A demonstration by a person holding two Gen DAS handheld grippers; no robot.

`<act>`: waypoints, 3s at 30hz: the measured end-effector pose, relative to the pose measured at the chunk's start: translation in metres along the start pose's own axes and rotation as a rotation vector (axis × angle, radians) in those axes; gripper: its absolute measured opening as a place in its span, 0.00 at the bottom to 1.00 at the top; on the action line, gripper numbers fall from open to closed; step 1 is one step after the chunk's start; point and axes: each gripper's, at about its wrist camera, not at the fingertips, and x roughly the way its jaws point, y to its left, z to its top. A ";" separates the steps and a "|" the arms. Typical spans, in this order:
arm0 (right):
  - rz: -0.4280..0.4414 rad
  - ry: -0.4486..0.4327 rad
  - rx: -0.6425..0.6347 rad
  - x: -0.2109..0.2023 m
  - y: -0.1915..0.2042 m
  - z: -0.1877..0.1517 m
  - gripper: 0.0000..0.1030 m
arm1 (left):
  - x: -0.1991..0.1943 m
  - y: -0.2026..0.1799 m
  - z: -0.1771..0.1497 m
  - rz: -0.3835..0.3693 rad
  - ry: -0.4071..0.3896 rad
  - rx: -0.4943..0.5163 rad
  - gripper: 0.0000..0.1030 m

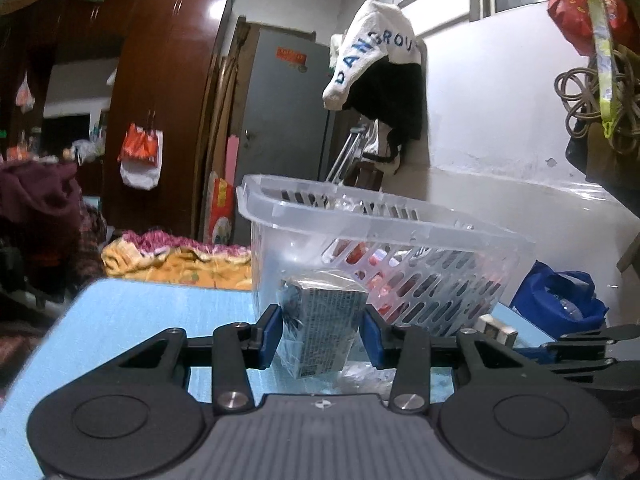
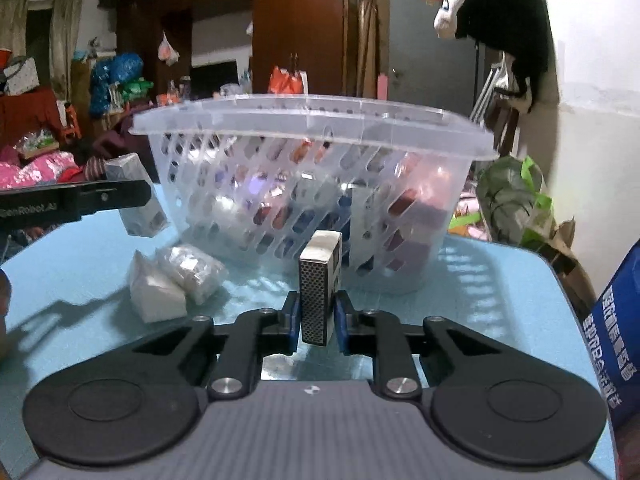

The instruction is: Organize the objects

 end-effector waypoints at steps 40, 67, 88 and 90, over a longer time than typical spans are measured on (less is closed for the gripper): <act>0.009 -0.352 -0.012 -0.068 0.017 0.058 1.00 | -0.028 -0.022 0.049 -0.099 -0.070 0.003 0.98; 0.043 0.049 0.197 0.025 0.031 0.013 1.00 | -0.002 0.012 -0.010 0.033 0.233 0.002 0.83; 0.104 0.134 0.015 0.049 0.079 0.024 0.48 | -0.005 0.057 -0.008 0.011 0.158 -0.129 0.83; 0.104 0.118 0.008 0.045 0.080 0.024 0.47 | -0.009 0.055 -0.007 0.003 0.129 -0.115 0.83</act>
